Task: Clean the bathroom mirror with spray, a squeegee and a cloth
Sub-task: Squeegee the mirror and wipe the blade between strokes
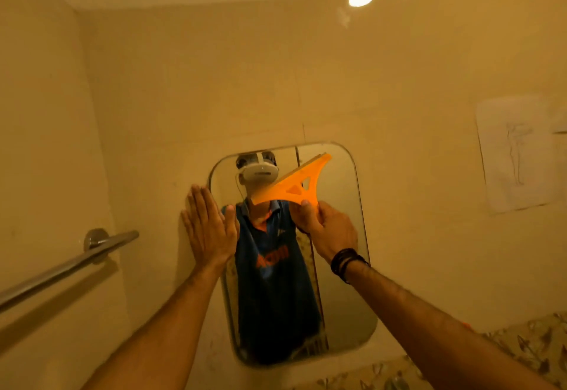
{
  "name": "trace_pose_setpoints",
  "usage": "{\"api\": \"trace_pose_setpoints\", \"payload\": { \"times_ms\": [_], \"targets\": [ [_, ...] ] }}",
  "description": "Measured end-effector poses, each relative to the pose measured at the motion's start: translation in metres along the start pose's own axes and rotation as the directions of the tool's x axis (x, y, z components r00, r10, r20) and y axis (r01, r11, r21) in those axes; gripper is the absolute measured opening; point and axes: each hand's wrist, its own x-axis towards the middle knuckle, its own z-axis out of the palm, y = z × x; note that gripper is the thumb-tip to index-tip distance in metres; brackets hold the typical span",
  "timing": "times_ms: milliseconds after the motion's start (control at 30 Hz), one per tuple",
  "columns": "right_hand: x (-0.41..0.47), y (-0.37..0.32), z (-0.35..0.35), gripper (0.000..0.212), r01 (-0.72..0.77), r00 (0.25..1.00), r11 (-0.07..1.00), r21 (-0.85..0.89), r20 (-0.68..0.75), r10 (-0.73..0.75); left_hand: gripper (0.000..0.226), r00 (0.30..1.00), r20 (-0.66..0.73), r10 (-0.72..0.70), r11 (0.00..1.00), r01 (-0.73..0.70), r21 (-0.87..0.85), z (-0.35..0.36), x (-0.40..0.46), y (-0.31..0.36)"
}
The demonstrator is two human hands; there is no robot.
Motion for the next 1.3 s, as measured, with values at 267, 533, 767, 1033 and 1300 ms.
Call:
{"api": "trace_pose_setpoints", "payload": {
  "times_ms": [267, 533, 767, 1033, 1300],
  "targets": [
    [0.048, -0.038, 0.0, 0.044, 0.15, 0.987, 0.986, -0.072, 0.061, -0.146, 0.08, 0.999, -0.035, 0.018, 1.0, -0.018, 0.004, 0.005, -0.003, -0.004],
    [0.06, -0.018, -0.003, 0.045, 0.072, 0.987, 0.985, -0.159, 0.151, -0.048, 0.079, 0.998, -0.053, 0.035, 0.999, -0.034, 0.007, 0.01, -0.002, -0.011],
    [0.001, 0.048, 0.006, 0.05, -0.011, 0.997, 1.0, -0.004, 0.083, 0.011, 0.081, 1.0, -0.021, 0.023, 1.0, -0.023, -0.01, 0.006, -0.004, -0.009],
    [-0.048, 0.086, -0.014, 0.053, -0.057, 0.998, 0.992, -0.116, 0.033, 0.062, 0.084, 0.999, 0.035, 0.003, 1.0, -0.003, -0.016, -0.004, -0.005, -0.002],
    [0.016, -0.008, -0.012, 0.043, 0.116, 0.992, 0.993, 0.008, 0.042, -0.116, 0.084, 0.997, 0.018, -0.075, 0.997, 0.075, 0.021, 0.001, -0.006, 0.012]
  ]
}}
